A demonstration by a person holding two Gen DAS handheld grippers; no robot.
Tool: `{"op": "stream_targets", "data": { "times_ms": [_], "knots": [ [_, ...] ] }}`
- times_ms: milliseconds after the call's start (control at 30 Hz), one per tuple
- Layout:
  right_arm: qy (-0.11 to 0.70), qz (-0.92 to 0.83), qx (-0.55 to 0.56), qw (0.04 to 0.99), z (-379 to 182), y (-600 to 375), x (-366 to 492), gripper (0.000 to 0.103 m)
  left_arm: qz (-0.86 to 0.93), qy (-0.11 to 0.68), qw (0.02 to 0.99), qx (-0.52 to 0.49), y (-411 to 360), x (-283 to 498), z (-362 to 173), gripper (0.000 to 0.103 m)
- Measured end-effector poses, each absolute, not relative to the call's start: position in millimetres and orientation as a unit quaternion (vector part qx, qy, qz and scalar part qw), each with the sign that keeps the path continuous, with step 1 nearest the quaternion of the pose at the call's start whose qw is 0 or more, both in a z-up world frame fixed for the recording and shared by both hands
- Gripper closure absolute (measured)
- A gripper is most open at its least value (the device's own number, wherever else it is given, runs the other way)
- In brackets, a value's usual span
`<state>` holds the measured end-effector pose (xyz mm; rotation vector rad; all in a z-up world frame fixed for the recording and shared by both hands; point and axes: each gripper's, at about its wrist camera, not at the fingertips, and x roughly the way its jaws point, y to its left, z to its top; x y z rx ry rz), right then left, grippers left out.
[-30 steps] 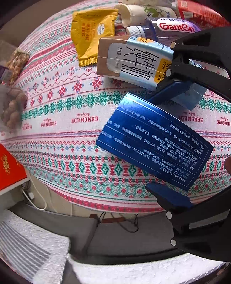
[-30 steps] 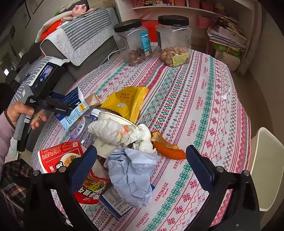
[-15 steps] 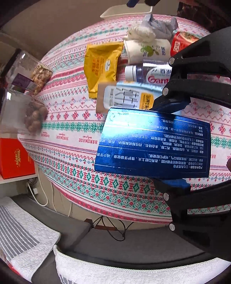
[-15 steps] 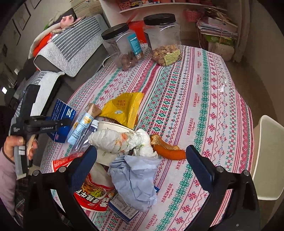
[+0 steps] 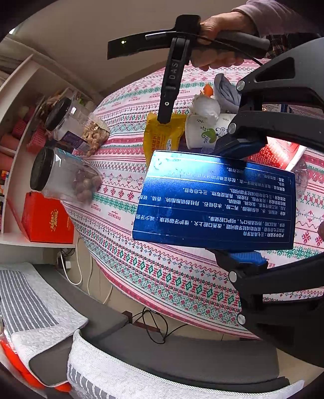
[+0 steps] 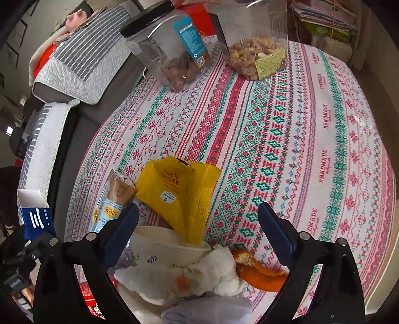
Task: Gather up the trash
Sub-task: 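Grasp the yellow snack packet with the right gripper while the left gripper holds the blue box, then carry both items over the white bin and open both grippers to drop them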
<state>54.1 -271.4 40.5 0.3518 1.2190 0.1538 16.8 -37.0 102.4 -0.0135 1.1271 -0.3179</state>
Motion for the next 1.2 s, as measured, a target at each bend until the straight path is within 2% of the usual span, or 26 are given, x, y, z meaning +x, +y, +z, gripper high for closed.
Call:
{"op": "stream_targets", "data": {
  "times_ms": [67, 133, 233, 267, 300, 467, 867, 1200],
  "knots": [
    [0.575, 0.076, 0.169, 0.797, 33.2, -268.2, 60.3, 0.023, -0.150, 0.537, 0.830, -0.009, -35.5, 19.5, 98.4, 0.045],
    [0.579, 0.078, 0.181, 0.791, 26.5, -266.6, 64.2, 0.036, -0.149, 0.538, 0.829, -0.014, -33.7, 24.1, 96.2, 0.045],
    [0.581, 0.086, 0.191, 0.786, 22.5, -263.8, 67.1, 0.062, -0.147, 0.533, 0.833, -0.024, -30.8, 27.2, 99.4, 0.045],
    [0.582, 0.086, 0.188, 0.787, 22.1, -262.0, 67.3, 0.077, -0.147, 0.531, 0.834, -0.026, -29.3, 27.3, 100.7, 0.045],
    [0.581, 0.086, 0.188, 0.787, 22.2, -261.3, 65.8, 0.082, -0.146, 0.529, 0.836, -0.028, -27.6, 27.0, 101.8, 0.045],
    [0.550, 0.071, 0.176, 0.813, 39.9, -259.2, 56.2, 0.088, -0.136, 0.518, 0.844, -0.038, -20.9, 24.3, 105.5, 0.045],
    [0.452, 0.042, 0.091, 0.886, 114.2, -258.5, 10.0, 0.091, -0.128, 0.467, 0.873, -0.055, -20.2, 11.7, 127.9, 0.045],
    [0.387, 0.030, 0.065, 0.919, 147.3, -266.8, -29.2, 0.092, -0.136, 0.423, 0.895, -0.046, -38.7, -3.1, 141.3, 0.045]
  ]
}}
